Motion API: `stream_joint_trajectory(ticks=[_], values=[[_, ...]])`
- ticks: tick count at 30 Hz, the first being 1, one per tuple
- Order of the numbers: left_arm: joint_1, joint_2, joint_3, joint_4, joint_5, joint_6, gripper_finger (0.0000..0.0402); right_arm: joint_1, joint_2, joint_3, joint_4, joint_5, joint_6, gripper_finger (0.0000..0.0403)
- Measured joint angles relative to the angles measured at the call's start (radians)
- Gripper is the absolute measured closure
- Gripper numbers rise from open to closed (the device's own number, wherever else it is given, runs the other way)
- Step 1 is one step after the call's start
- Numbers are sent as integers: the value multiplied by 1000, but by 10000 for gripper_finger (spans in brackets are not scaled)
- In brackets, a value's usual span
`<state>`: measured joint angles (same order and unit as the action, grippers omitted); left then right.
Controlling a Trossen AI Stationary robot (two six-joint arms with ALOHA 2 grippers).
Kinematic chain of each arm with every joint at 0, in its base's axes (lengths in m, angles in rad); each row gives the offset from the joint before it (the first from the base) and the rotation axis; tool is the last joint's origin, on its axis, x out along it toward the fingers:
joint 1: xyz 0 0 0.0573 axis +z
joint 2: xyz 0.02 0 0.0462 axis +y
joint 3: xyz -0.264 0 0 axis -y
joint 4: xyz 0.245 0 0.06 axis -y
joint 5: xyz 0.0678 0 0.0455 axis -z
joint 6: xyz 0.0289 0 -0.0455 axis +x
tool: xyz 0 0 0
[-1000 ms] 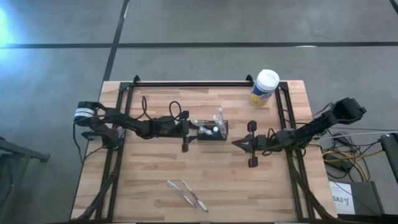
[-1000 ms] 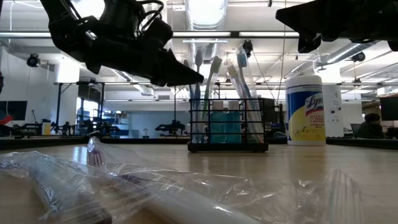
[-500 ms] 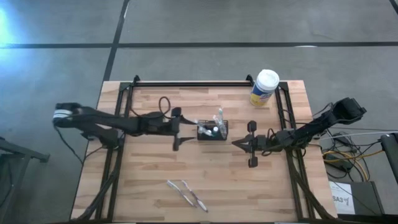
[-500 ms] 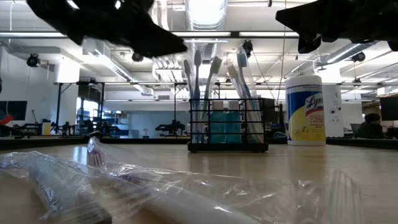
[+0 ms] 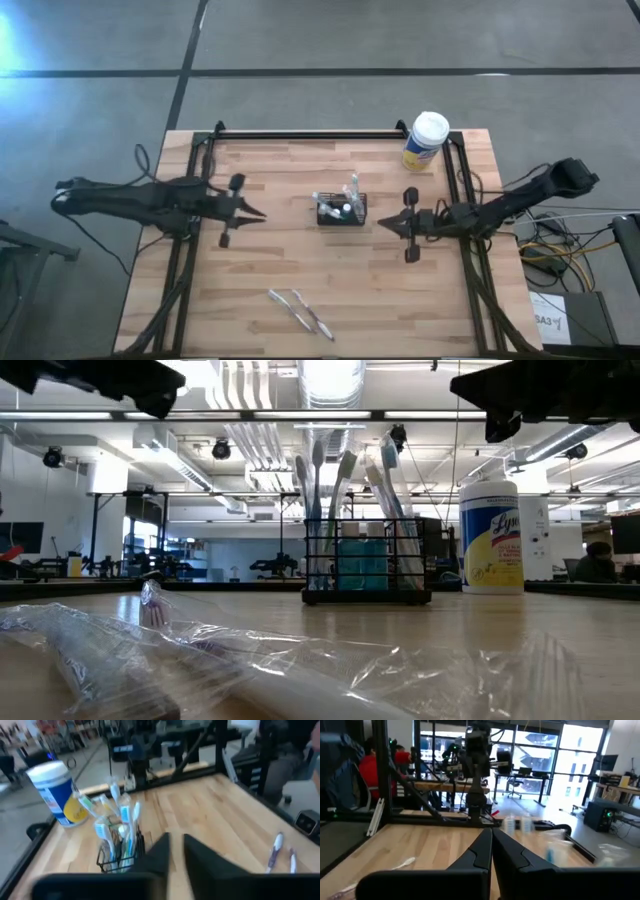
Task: Pick & Place toothbrushing station
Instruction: Put the right purple toothbrush into the wire organizer
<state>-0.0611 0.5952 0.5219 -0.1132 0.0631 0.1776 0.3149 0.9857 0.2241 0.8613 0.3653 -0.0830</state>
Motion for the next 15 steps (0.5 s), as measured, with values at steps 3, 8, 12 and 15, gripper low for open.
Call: stream_joint_trajectory(ticks=[3, 8, 12, 15], values=[[0, -105, -65, 6, 0, -3, 389, -43, -145, 0, -153, -68, 28, 394], [0, -284, -199, 97, 0, -79, 396, -60, -354, -3, -328, -106, 38, 394], [0, -390, -276, 99, -1, -106, 396, -60, -463, -31, -384, -113, 40, 394], [0, -441, -322, 97, -2, -110, 398, -60, -514, -72, -395, -114, 58, 394]])
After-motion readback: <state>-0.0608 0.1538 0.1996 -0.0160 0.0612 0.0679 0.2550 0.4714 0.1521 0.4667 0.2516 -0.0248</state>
